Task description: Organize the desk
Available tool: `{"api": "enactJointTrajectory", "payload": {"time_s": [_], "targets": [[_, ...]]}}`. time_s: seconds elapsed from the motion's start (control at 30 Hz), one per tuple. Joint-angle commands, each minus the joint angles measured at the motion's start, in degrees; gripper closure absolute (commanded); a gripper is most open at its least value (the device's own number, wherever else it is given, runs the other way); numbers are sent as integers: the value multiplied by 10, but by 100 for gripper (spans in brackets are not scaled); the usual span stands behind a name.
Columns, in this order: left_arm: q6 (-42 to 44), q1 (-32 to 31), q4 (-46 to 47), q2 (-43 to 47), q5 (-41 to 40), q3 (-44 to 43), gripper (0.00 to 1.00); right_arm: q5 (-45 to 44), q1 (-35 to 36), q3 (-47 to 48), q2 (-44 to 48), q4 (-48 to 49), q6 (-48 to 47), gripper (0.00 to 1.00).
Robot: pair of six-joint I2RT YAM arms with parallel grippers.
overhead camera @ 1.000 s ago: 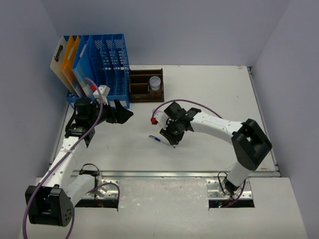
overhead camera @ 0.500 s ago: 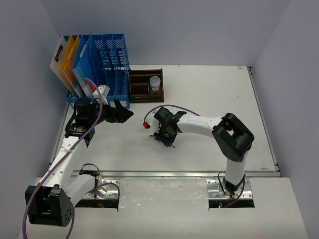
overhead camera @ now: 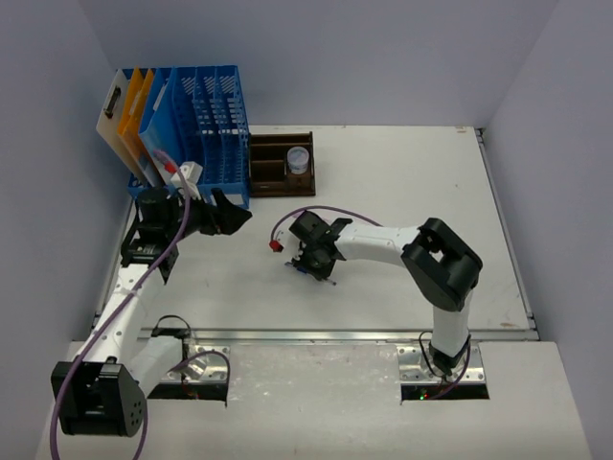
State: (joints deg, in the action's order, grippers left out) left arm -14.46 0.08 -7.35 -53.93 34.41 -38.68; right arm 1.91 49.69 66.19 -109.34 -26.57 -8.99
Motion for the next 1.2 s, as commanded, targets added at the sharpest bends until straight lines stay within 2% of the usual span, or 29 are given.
{"api": "enactJointTrajectory", "payload": {"time_s": [0.0, 0.1, 0.2, 0.33, 0.43, 0.47, 0.67, 0.9, 1.03, 1.17], "targets": [[-39, 43, 56, 22, 43, -3, 0, 11, -1, -6, 47, 0, -3, 99], [-101, 89, 117, 21, 109, 10, 0, 30, -6, 2, 106, -2, 12, 99], [-160, 106, 167, 6, 175, 18, 0, 55, -27, 17, 154, 16, 34, 99], [-208, 106, 223, 6, 190, 34, 2, 122, -74, 28, 199, 71, 85, 99], [-202, 89, 224, 8, 181, 33, 6, 170, -102, 51, 193, 80, 157, 99], [-201, 71, 225, 7, 177, 33, 7, 212, -122, 59, 185, 96, 174, 99], [-204, -29, 229, -13, 90, 34, 10, 310, -144, 90, 157, 146, 278, 99], [-217, -61, 255, -53, 35, 16, 20, 383, -144, 97, 152, 162, 331, 99], [-237, -72, 280, -78, 23, 11, 21, 403, -143, 98, 149, 172, 345, 99], [-242, -78, 292, -90, 21, -3, 28, 418, -143, 102, 148, 176, 350, 99]]}}
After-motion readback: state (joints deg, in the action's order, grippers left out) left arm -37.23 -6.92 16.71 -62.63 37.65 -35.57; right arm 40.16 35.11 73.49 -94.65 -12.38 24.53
